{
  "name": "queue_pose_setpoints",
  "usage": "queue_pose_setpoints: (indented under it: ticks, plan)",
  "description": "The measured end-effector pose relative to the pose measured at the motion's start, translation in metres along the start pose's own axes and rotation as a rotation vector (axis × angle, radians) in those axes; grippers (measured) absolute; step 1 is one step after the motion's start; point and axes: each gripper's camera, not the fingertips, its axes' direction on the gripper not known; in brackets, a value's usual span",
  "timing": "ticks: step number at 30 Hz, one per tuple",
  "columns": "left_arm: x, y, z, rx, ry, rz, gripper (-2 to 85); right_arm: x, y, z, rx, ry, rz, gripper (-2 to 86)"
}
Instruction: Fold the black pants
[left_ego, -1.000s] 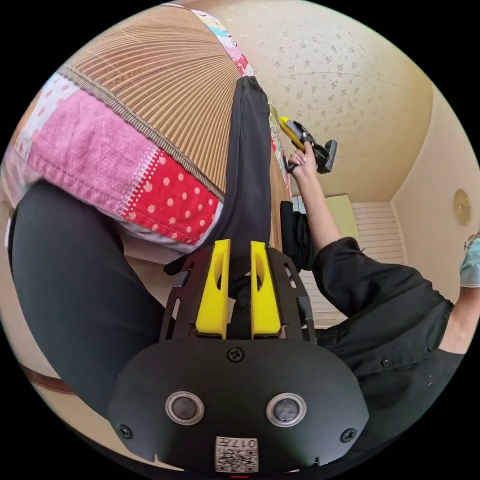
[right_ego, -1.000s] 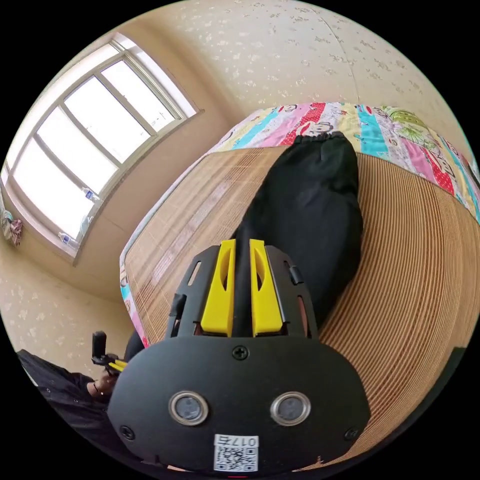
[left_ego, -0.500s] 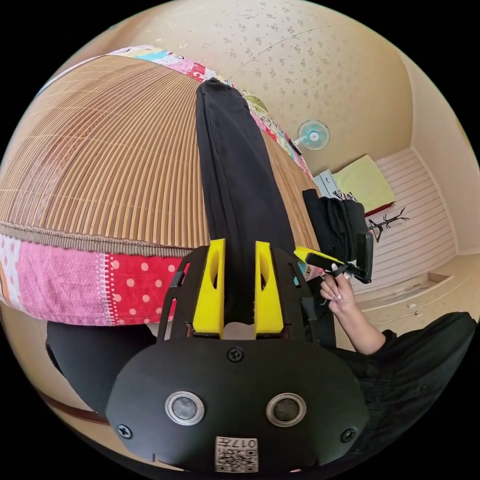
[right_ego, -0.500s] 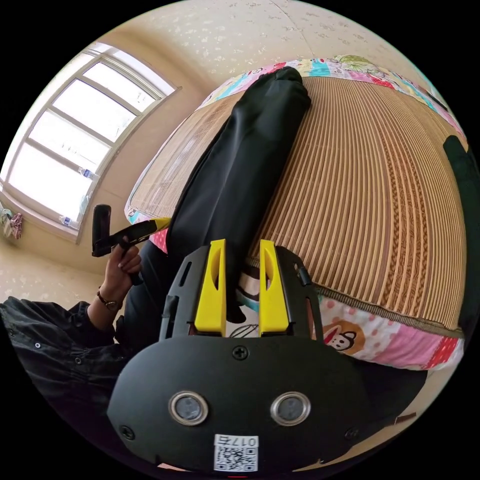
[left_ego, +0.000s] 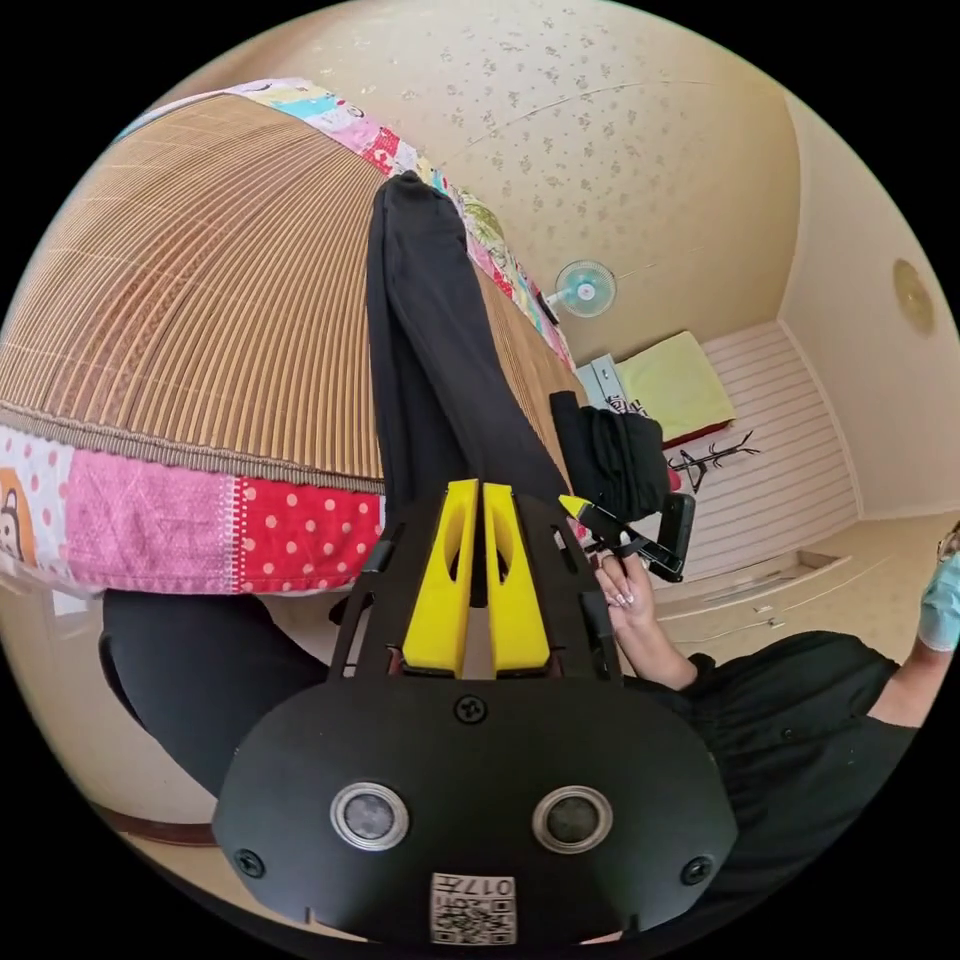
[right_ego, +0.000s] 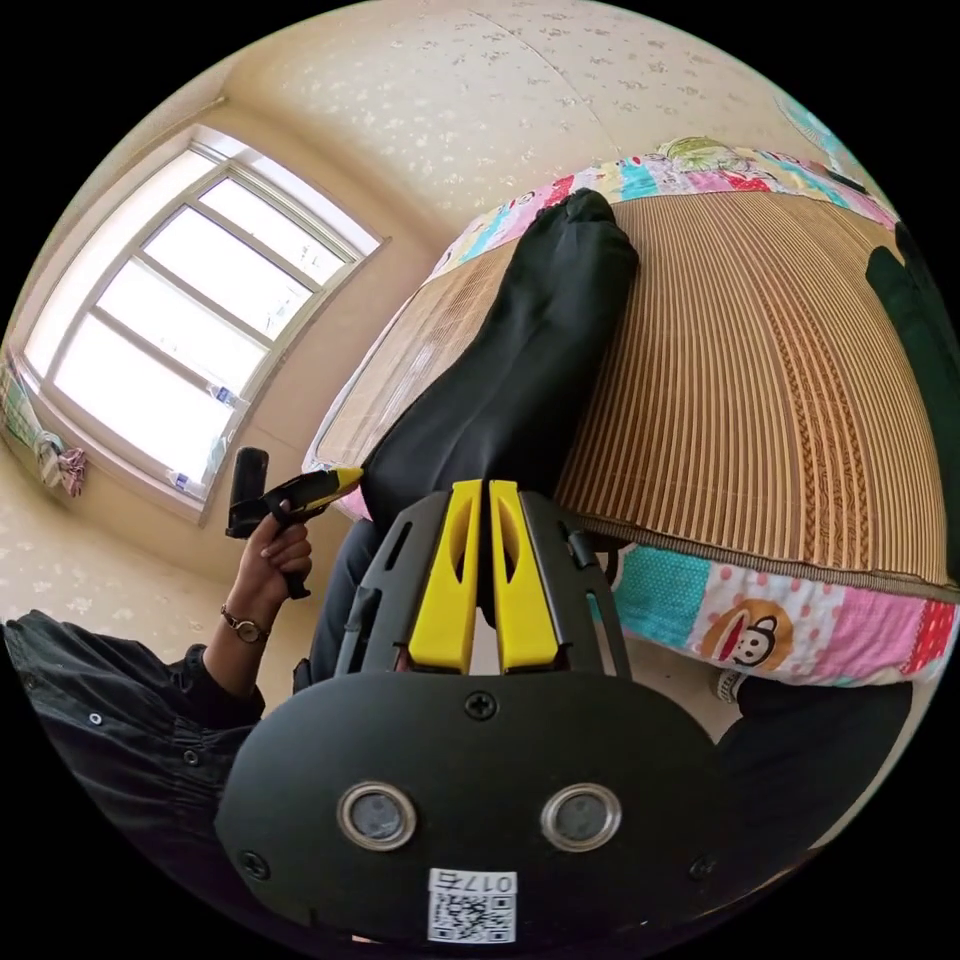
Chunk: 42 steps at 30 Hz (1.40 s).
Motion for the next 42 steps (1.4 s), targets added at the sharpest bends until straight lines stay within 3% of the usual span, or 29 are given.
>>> queue_pose_setpoints:
  ticks: [3,6,9,14,23,28,31,33,37,42]
  plan:
    - [-0.036,0.015,0.037,-0.101,-0.026,-0.127,-0.5,0.013,0.007,0.029,-0.163,0.086,-0.004,2.5]
    - [-0.045,0.025,0.03,-0.013,0.023,-0.152,0.4,0.024,0.015,0.017,-0.093,0.041,-0.008,3.6]
    - [-0.038,0.008,0.021,0.047,0.02,-0.115,6.3,0.045,0.003,-0.002,-0.015,-0.023,0.034,5.5]
    - [-0.001,-0.043,0.051,0.015,-0.061,0.042,8.3,0.076,-0.035,0.002,-0.061,-0.029,0.112,8.4]
    - [0.017,-0.016,0.102,0.074,-0.308,0.081,4.4,0.077,-0.016,0.018,-0.07,-0.039,0.087,8.0]
    - [0.034,-0.019,0.127,-0.035,-0.389,0.169,-0.5,0.099,-0.018,0.014,-0.084,-0.091,0.106,7.1]
    - [0.037,-0.009,0.088,0.063,-0.269,0.146,-0.9,0.104,-0.021,0.01,-0.068,-0.101,0.113,7.2]
    - [0.025,0.017,0.06,0.167,-0.29,0.051,-0.9,0.104,-0.02,0.006,-0.048,-0.097,0.111,7.5]
    - [-0.021,0.042,0.094,0.077,-0.267,-0.082,-0.8,0.108,-0.02,0.012,-0.083,-0.078,0.105,7.9]
    - [-0.022,0.054,0.089,0.163,-0.173,0.005,3.6,0.114,-0.025,0.015,-0.087,-0.117,0.133,8.3]
